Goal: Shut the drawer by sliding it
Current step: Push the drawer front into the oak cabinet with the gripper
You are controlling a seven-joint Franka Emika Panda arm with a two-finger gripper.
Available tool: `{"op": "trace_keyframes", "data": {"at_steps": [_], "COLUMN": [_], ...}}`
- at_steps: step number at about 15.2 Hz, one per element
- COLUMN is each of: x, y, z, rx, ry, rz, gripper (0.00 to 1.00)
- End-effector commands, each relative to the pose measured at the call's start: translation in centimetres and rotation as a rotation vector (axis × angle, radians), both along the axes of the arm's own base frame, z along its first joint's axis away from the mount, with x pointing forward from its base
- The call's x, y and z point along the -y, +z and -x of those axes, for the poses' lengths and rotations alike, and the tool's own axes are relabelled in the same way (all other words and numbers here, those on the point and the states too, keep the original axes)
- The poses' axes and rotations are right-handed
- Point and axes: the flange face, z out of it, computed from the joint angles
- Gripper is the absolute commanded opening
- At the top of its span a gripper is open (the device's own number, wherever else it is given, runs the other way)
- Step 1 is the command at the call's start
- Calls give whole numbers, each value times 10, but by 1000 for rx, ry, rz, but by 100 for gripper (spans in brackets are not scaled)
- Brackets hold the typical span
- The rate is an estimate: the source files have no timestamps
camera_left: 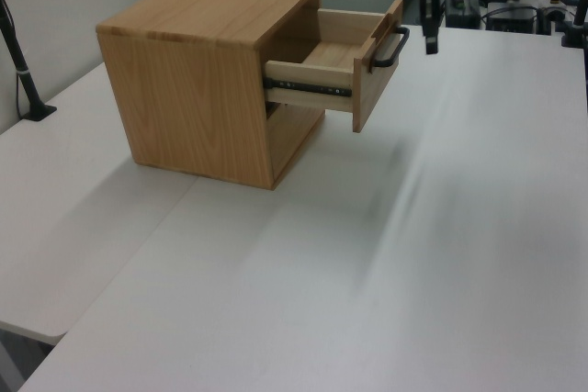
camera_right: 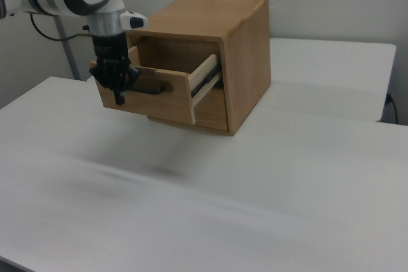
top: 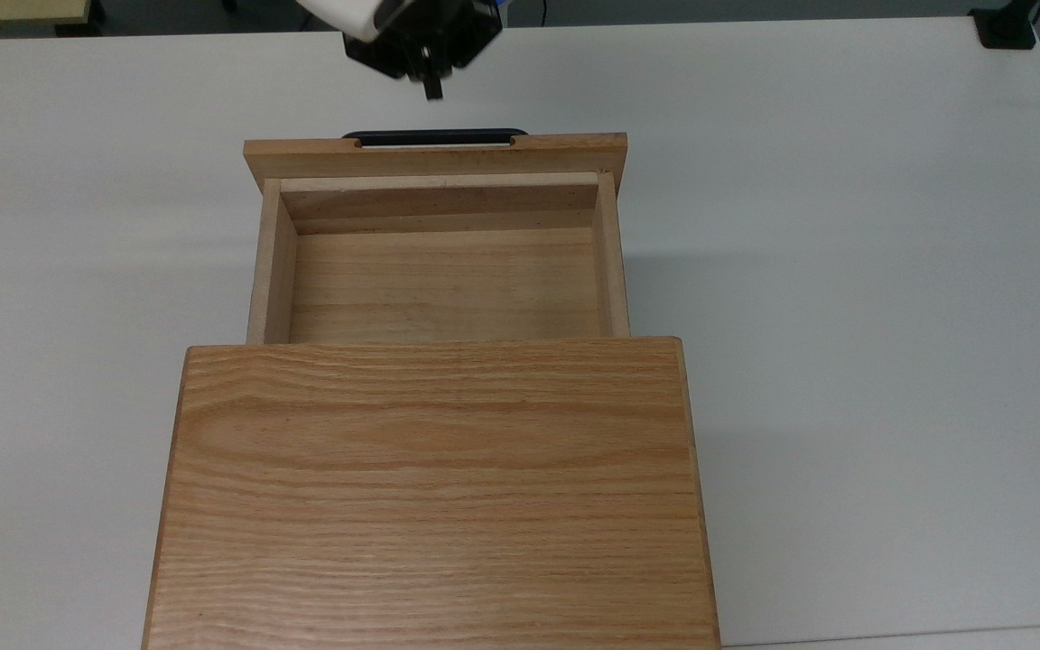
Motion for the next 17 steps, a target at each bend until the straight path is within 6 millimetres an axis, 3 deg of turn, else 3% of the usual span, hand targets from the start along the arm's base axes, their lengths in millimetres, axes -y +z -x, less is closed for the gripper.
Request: {"op": "trace_keyframes", "data": {"at_steps": [1,6,10,17], "x": [-14,-24,-20,-12], "y": [-23,-34,-37,-45], "z": [-26,-56,-88,-127], "rx": [73,220,364,603], "ry": [40,41,24,-73], "rz": [-20,-26,-33,-53], "gripper": [0,0,0,0]}}
